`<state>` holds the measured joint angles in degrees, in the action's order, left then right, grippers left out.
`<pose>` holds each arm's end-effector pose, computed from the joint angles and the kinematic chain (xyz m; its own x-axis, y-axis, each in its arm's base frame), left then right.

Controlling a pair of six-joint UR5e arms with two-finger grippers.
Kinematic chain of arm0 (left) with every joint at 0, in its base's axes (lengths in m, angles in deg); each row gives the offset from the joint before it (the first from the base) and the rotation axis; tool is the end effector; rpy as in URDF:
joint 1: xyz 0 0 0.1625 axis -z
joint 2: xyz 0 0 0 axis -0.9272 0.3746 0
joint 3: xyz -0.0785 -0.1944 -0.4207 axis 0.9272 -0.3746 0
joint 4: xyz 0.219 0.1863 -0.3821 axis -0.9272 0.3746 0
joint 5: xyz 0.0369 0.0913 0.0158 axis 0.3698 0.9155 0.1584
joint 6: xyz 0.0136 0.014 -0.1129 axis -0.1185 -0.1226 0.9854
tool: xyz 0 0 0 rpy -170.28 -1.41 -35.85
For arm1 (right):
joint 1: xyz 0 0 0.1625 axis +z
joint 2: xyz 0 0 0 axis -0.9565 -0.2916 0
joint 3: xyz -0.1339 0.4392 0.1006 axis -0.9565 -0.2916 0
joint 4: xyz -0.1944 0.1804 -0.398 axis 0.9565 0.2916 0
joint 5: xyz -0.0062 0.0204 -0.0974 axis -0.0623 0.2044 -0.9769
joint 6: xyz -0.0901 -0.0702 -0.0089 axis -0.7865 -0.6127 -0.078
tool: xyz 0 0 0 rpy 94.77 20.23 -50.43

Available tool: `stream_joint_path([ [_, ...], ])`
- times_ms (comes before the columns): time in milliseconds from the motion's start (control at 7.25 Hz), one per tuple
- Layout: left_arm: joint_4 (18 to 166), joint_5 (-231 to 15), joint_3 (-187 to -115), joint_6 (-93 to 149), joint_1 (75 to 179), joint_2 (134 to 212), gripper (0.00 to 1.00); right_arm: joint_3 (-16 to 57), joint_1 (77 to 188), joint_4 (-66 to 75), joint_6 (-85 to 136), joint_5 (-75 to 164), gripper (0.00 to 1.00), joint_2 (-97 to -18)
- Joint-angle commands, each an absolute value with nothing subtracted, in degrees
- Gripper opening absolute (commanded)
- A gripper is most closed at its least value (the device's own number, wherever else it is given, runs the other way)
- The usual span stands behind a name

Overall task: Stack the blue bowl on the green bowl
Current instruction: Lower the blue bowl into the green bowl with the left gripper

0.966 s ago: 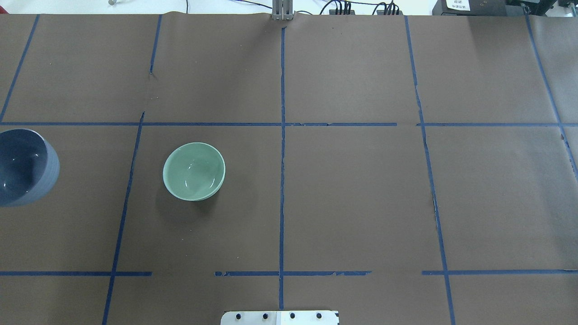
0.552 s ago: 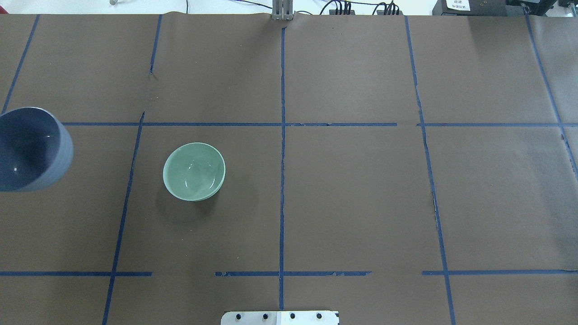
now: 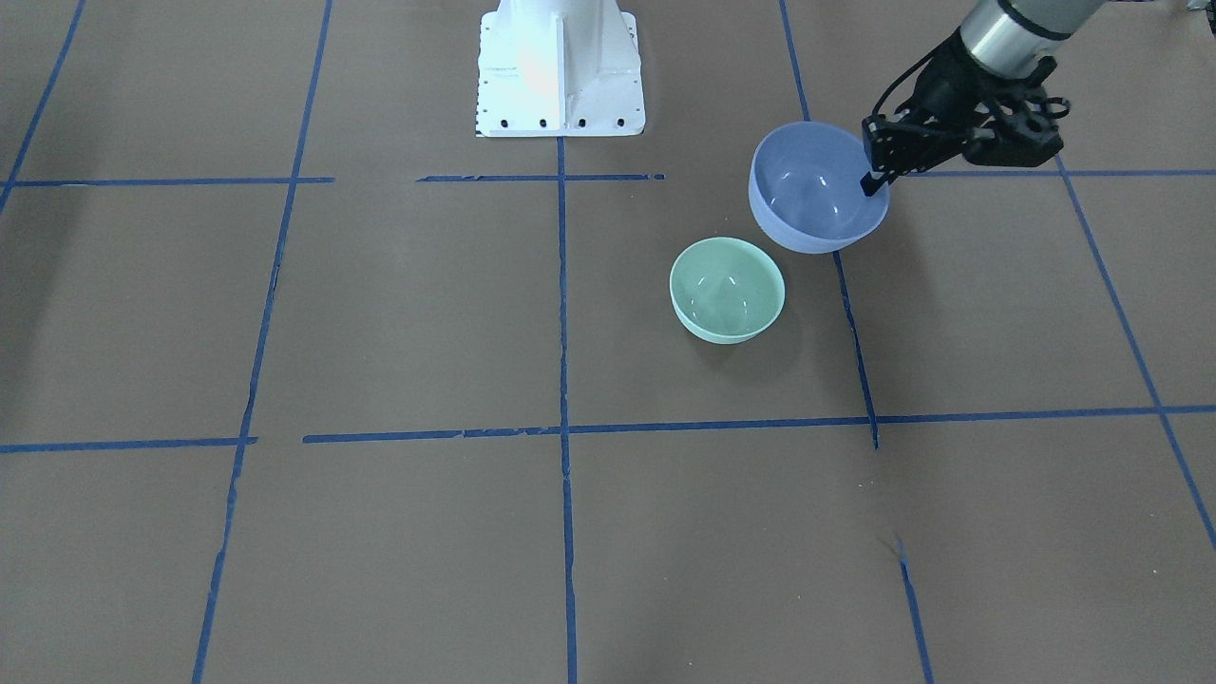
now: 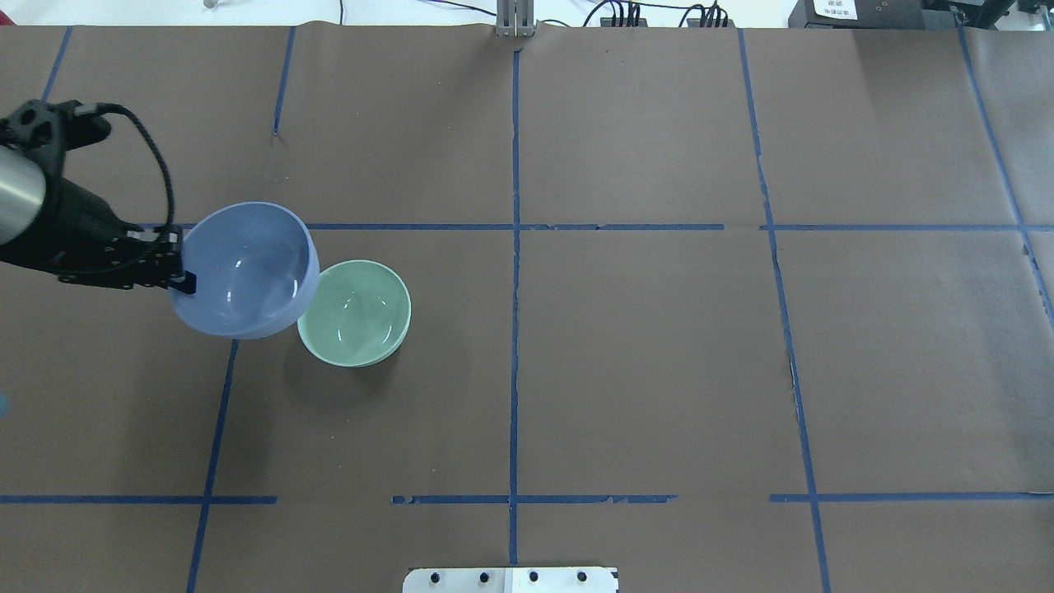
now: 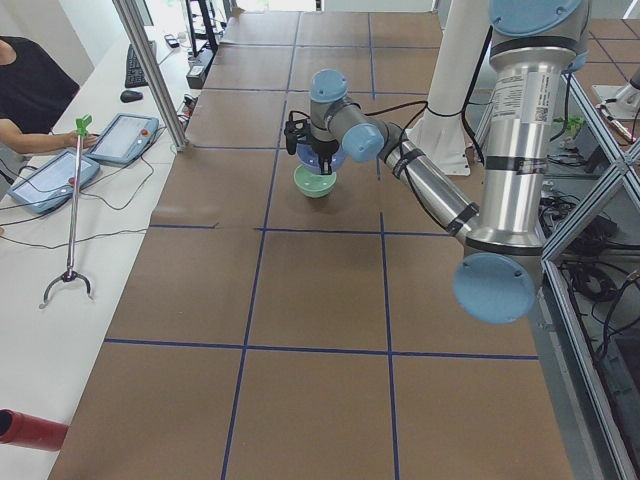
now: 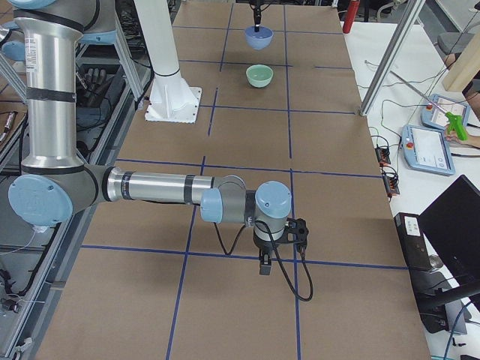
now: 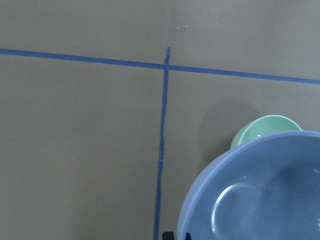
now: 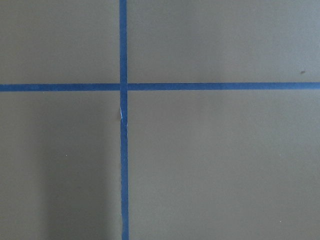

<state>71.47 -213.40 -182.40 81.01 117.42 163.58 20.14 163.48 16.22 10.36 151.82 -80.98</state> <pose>0.3132 -0.4644 0.3026 0.5193 -0.1381 -0.8434 0.1244 0.9886 -0.0852 0.0631 -0.5320 0.7242 0.7610 0.0264 0.6482 -0.0285 0.9996 -0.0073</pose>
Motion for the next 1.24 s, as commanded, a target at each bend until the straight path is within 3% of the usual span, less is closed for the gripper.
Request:
stream_joint_path([
  [0, 83.4, -209.3, -174.9, 88.9, 113.2, 165.5, 0.00, 20.1, 163.5, 16.2, 10.4, 151.8, 1.00, -81.0],
  [414, 84.4, -204.9, -172.2, 90.6, 107.2, 165.7, 0.00, 20.1, 163.5, 16.2, 10.4, 151.8, 1.00, -81.0],
  [1103, 85.1, -205.4, -171.8, 89.8, 107.0, 165.6, 0.00, 20.1, 163.5, 16.2, 10.4, 151.8, 1.00, -81.0],
])
